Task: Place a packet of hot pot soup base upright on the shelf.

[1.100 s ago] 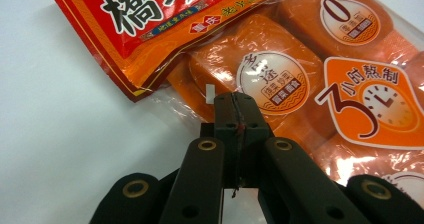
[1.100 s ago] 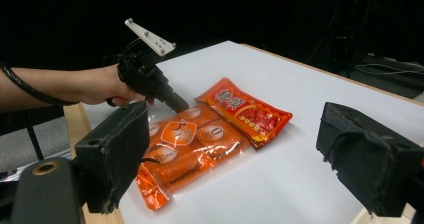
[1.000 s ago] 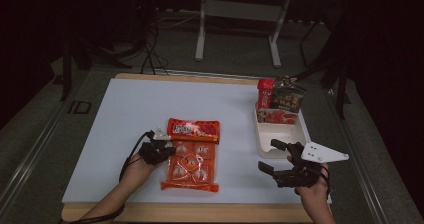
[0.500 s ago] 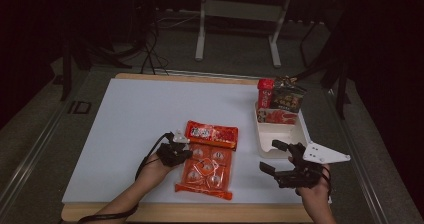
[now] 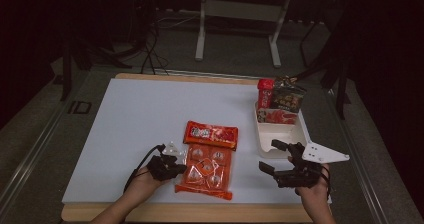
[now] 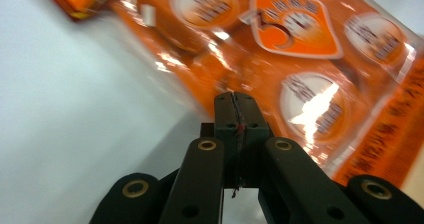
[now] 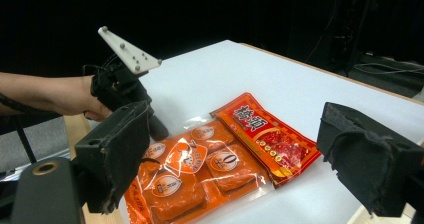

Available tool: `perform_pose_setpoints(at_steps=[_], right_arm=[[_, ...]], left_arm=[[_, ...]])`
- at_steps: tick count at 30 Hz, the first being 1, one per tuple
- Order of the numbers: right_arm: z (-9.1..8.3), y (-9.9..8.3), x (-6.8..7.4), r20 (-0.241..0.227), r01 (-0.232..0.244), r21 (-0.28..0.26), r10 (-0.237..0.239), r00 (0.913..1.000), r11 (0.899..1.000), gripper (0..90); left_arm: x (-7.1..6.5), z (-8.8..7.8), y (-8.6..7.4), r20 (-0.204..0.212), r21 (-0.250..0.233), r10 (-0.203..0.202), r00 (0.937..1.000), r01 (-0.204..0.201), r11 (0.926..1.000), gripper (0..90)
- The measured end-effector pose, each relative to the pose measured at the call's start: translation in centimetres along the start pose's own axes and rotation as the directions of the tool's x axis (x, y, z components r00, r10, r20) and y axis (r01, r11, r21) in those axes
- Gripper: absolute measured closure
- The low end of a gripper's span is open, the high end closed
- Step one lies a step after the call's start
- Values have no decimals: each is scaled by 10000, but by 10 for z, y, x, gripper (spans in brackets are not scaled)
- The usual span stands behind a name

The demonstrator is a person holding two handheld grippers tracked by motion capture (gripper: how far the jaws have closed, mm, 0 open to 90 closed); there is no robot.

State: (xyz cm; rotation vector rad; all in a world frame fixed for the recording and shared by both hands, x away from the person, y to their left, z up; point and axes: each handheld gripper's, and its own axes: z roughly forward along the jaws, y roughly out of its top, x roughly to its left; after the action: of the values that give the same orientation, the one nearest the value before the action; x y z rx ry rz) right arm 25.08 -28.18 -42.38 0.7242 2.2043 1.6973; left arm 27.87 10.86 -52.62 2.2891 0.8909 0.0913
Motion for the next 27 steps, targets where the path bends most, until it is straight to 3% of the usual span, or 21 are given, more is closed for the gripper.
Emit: perform_pose_setpoints(at_steps=[2, 7, 14, 18, 23, 27], right_arm=[[1, 0, 1, 5, 28, 37, -28, 10000, 10000, 135], [2, -1, 1, -19, 28, 48, -27, 10000, 10000, 135], [2, -1, 1, -20, 28, 70, -28, 10000, 10000, 134], [2, -2, 1, -30, 25, 76, -25, 10000, 10000, 135], [1, -2, 0, -18, 29, 51, -29, 10000, 10000, 134], [1, -2, 1, 20, 91, 89, -92, 10000, 9999, 134]], left_arm=[[-3, 0, 2, -151, 53, 119, 9998, -118, 9999, 900], [-6, 1, 2, -142, -60, -98, 9999, 98, 9999, 900], [-13, 9, 6, 447, -156, 30, 9990, -23, 9999, 900], [-18, 12, 9, 462, -178, 279, 9985, -271, 9995, 900], [-14, 10, 8, 679, -254, 277, 9973, -260, 9993, 900], [-8, 1, 10, 697, -820, 15, 9976, 42, 9966, 824]])
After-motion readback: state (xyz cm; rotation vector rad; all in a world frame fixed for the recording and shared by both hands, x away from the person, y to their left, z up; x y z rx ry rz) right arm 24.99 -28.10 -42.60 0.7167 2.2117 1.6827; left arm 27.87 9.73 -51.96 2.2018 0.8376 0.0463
